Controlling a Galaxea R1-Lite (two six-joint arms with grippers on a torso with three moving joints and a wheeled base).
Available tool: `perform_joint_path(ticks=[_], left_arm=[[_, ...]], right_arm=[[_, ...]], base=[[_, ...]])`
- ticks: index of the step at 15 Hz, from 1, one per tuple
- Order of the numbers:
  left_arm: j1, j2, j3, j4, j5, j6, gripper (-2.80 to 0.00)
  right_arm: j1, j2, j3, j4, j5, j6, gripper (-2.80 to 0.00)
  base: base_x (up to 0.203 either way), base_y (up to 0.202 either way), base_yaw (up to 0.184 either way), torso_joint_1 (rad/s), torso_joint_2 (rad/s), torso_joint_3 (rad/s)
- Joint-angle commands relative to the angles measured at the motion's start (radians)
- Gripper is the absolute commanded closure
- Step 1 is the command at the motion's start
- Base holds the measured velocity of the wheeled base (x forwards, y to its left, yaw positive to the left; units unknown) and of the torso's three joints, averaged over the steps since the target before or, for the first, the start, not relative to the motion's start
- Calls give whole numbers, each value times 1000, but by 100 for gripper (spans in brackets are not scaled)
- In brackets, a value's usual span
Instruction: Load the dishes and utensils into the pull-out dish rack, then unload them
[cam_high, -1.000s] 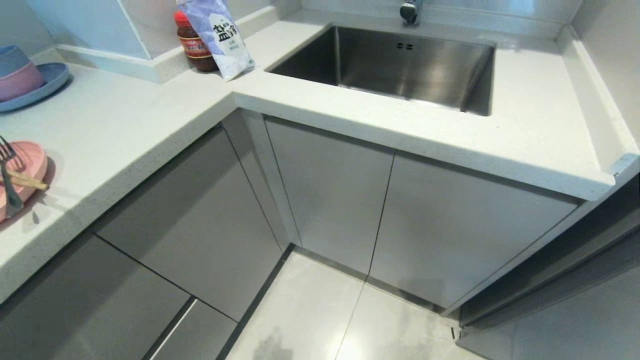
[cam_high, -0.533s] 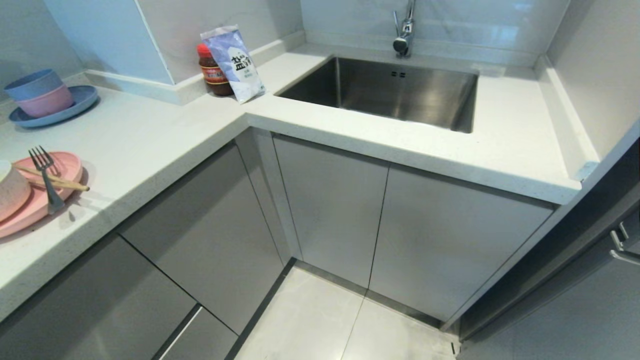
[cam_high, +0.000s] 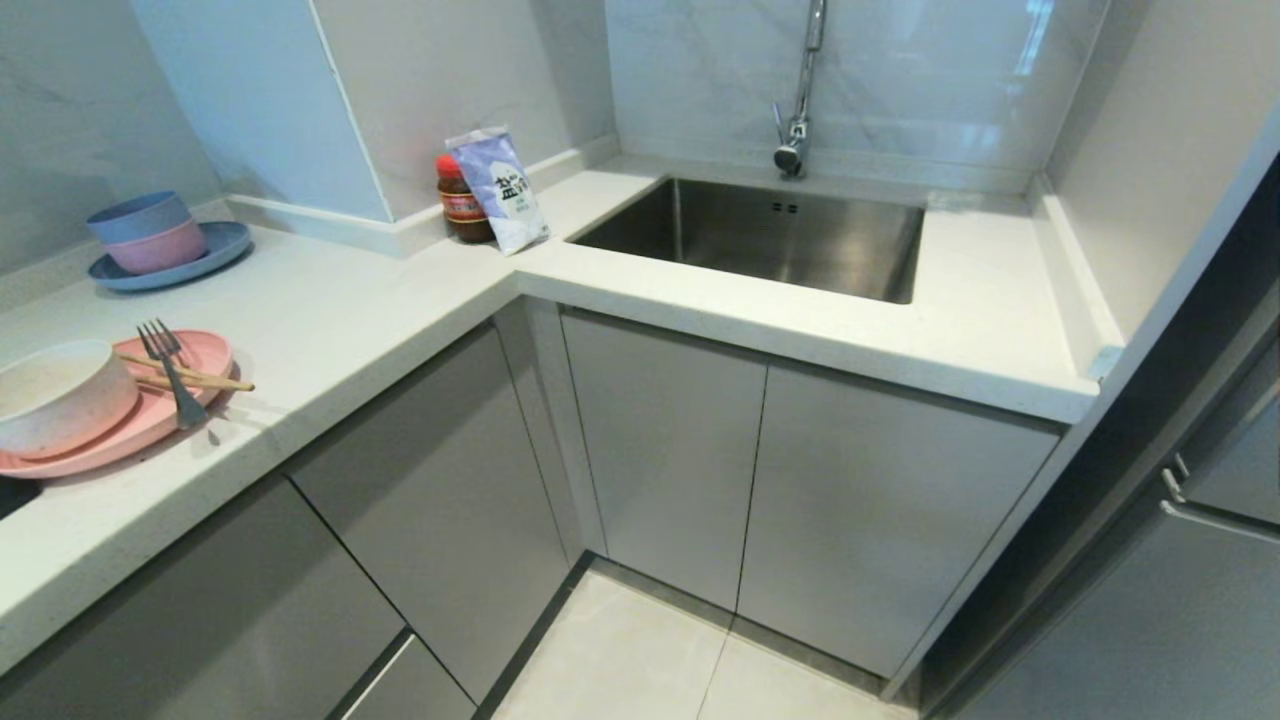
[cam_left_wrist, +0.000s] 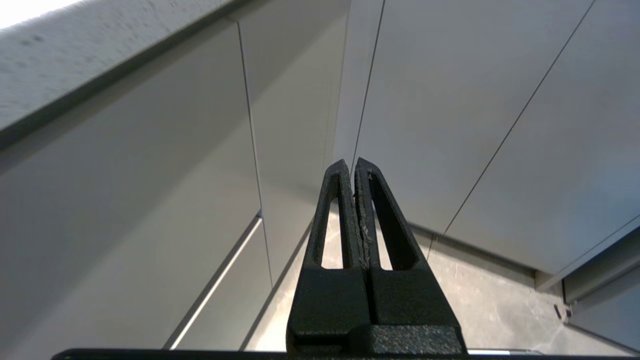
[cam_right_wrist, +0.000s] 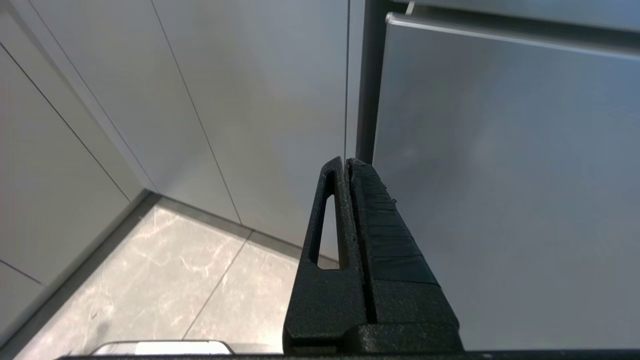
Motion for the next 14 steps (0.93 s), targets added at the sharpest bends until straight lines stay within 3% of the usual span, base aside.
perform_joint_path(ticks=[1, 14], left_arm=[[0, 2, 6, -1, 0, -1, 0], [0, 2, 8, -2, 4, -4, 0]], right_arm=[[1, -2, 2, 0, 0, 0, 0], [0, -2, 2, 0, 0, 0, 0]], base=[[0, 0, 0, 2, -2, 204], [0, 0, 0, 2, 0, 188]])
